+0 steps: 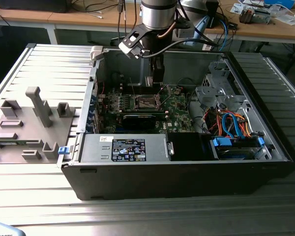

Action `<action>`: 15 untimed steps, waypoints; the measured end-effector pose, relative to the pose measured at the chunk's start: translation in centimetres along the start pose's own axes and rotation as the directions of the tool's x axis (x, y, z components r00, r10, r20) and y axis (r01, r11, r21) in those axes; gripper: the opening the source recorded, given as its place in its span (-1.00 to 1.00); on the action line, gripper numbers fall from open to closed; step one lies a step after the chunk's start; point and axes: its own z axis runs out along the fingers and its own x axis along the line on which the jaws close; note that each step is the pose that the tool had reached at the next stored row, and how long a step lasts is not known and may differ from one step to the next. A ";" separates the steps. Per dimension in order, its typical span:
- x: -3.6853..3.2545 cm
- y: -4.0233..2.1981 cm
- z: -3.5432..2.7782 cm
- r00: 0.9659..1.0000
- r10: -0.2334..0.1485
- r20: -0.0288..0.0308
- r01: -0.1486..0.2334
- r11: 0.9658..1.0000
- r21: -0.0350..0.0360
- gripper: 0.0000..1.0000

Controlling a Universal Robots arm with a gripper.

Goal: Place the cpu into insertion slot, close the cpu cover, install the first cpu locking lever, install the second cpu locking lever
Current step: 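Place the cpu into insertion slot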

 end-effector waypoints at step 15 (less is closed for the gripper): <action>0.00 -0.11 0.27 1.000 0.000 0.000 0.000 1.000 0.000 0.09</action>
